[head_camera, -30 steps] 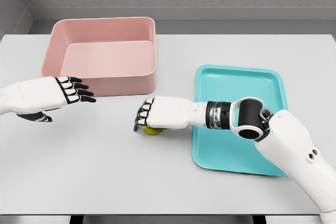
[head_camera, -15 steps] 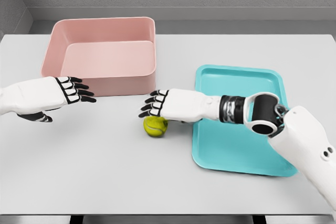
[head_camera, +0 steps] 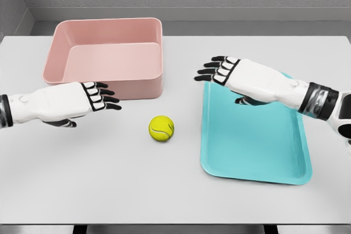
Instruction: Put the tennis from the blue tray into the pink basket with both arms
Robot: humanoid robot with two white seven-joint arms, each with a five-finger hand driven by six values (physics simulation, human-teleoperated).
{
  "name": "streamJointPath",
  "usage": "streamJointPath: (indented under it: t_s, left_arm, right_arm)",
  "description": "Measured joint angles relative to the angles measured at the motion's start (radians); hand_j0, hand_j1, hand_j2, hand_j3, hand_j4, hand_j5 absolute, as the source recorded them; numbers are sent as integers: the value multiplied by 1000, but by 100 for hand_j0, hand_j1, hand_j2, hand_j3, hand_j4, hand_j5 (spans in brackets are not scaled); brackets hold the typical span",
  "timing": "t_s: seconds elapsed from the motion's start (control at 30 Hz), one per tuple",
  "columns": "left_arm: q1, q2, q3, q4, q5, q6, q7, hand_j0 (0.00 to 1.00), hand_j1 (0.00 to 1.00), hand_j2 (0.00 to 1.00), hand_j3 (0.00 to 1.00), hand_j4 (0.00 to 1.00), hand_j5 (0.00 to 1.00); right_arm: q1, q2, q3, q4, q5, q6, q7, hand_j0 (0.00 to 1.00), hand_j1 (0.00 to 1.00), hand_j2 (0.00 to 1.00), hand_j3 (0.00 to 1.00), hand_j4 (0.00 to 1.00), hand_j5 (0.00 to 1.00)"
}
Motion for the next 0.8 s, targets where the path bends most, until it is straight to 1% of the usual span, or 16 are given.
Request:
streamJointPath:
  t_s: [0.03,0.07,0.1,0.13,0.2,0.27,0.33,0.4,0.5,0.57,0.67,0.7,0.8]
  left_arm:
    - [-8,-12,-1,-1,-5,0,0,100,100,100,100,100,100]
    - [-20,-24,-4,-2,-10,0,0,100,100,100,100,100,100]
    - [-46,-39,-11,-2,-17,0,0,100,100,100,100,100,100]
    - [-71,-56,-24,-2,-25,0,0,100,100,100,100,100,100]
    - [-94,-89,-53,-2,-42,0,0,100,100,100,100,100,100]
    - [-138,-118,-94,1,-57,0,0,100,100,100,100,100,100]
    - [-164,-147,-135,6,-64,0,0,100,100,100,100,100,100]
    - [-172,-170,-166,10,-69,0,0,100,100,100,100,100,100]
    - [-176,-189,-191,13,-71,0,0,100,100,100,100,100,100]
    - [-210,-202,-213,16,-71,0,0,100,100,100,100,100,100]
    - [-212,-219,-242,23,-68,0,0,100,100,100,100,100,100]
    - [-212,-222,-248,24,-65,0,0,100,100,100,100,100,100]
    - [-212,-230,-260,30,-51,0,1,100,100,100,100,100,100]
  right_arm:
    - [25,-10,-47,0,-33,0,0,100,100,100,100,100,100]
    - [34,-17,-87,-1,-59,1,0,100,100,100,100,100,100]
    - [38,-22,-116,-1,-79,1,0,100,100,100,100,100,100]
    - [55,-25,-136,0,-93,1,0,100,100,100,100,100,100]
    - [89,-26,-162,2,-121,1,0,100,100,100,100,100,100]
    - [118,-24,-194,11,-143,1,0,100,100,100,100,100,100]
    - [144,-22,-229,18,-169,1,0,100,100,100,100,100,100]
    - [164,-22,-247,24,-184,1,0,100,100,100,100,100,100]
    - [215,-22,-262,28,-201,1,0,100,100,100,100,100,100]
    - [245,-24,-286,33,-206,0,1,100,100,100,100,100,100]
    - [258,-25,-326,35,-207,1,6,100,100,100,100,100,100]
    - [281,-25,-334,35,-207,1,7,100,100,100,100,100,100]
    - [281,-19,-346,33,-210,1,6,100,100,100,100,100,100]
